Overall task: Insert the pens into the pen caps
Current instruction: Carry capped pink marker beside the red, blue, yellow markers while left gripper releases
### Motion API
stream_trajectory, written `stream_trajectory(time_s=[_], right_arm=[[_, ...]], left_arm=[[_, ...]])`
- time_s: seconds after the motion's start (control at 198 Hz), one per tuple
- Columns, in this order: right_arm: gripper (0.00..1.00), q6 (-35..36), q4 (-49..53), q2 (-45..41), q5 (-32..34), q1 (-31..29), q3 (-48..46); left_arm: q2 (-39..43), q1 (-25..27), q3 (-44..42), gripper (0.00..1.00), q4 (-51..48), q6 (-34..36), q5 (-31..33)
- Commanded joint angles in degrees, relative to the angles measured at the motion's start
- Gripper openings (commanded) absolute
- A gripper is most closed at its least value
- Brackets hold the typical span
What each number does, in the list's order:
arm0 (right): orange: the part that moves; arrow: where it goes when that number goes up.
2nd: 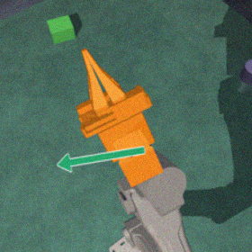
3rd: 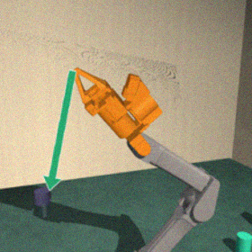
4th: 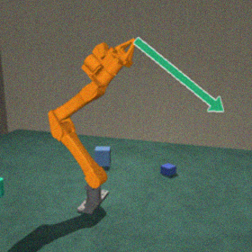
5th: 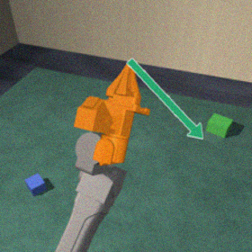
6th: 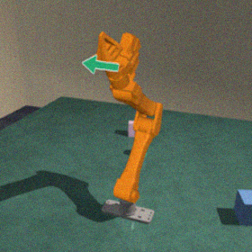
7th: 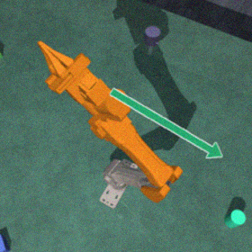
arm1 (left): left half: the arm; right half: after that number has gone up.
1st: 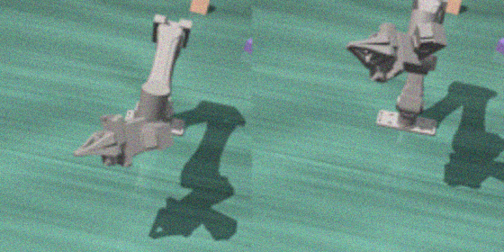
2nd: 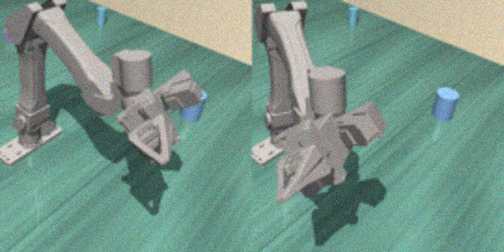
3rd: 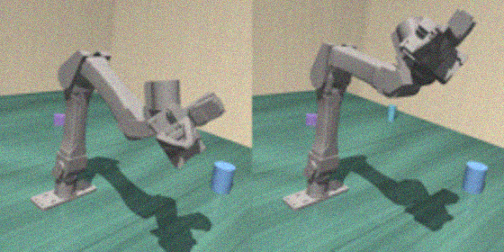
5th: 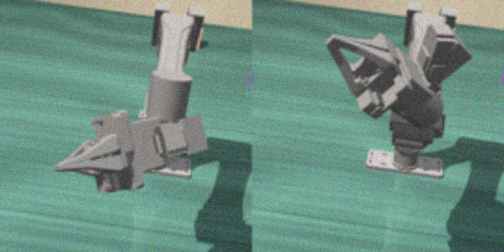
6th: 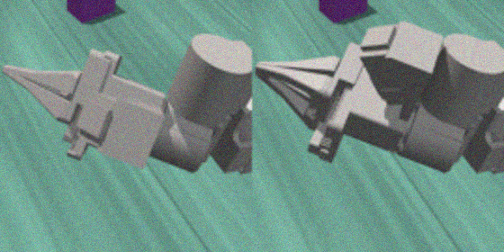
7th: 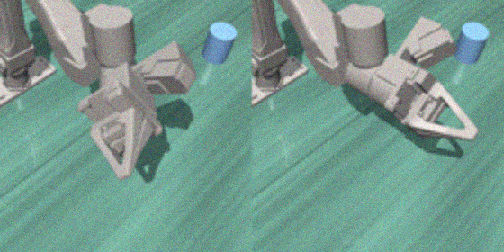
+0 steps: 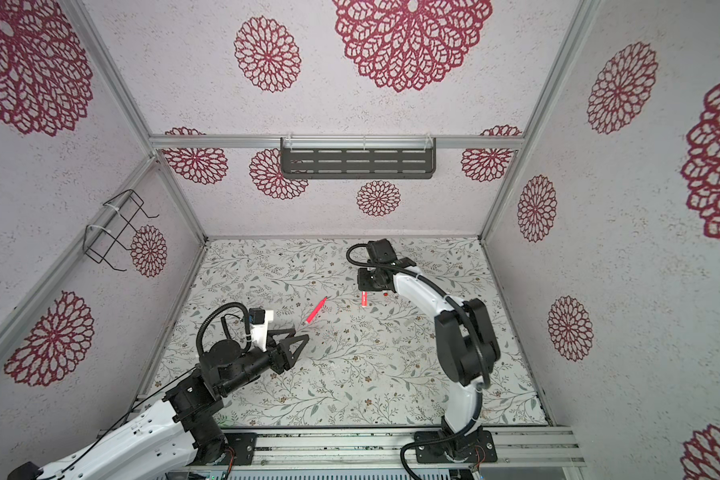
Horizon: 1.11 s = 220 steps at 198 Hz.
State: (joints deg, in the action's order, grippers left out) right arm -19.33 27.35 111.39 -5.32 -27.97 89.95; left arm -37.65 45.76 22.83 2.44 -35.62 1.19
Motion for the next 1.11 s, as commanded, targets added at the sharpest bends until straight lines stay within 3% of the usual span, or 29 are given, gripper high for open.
stream_trajectory(time_s=[0.0, 0.323, 0.596, 0.697, 0.885, 1.001, 1.107], right_arm=[[0.01, 3.34, 8.41, 5.31, 2.42, -0.37, 8.7], [0.0, 6.06, 21.28, 23.81, 7.39, -0.39, 31.67], [0.01, 7.51, 23.62, 28.4, 14.05, 0.26, 36.77], [0.07, 7.91, 24.8, 29.79, 16.19, 1.06, 38.66], [0.31, 8.44, 25.65, 29.3, 20.99, 1.89, 39.74], [0.42, 8.49, 24.41, 25.08, 24.14, 1.08, 37.59], [0.45, 8.7, 20.56, 19.67, 27.26, -0.98, 32.77]], left_arm=[[1.19, 0.44, -0.75, 0.63, -3.7, -0.82, 3.56], [4.63, 0.56, -1.5, 0.63, -6.64, -0.9, 5.31], [4.01, 0.55, -2.13, 0.63, -6.54, -0.6, 5.84], [3.41, 0.52, -1.91, 0.63, -6.55, -0.3, 6.05], [2.27, 0.56, -1.83, 0.63, -5.45, 0.06, 6.4], [1.1, 0.57, -1.64, 0.63, -4.62, 0.42, 6.4], [-0.28, 0.56, -0.94, 0.63, -4.03, 0.99, 6.47]])
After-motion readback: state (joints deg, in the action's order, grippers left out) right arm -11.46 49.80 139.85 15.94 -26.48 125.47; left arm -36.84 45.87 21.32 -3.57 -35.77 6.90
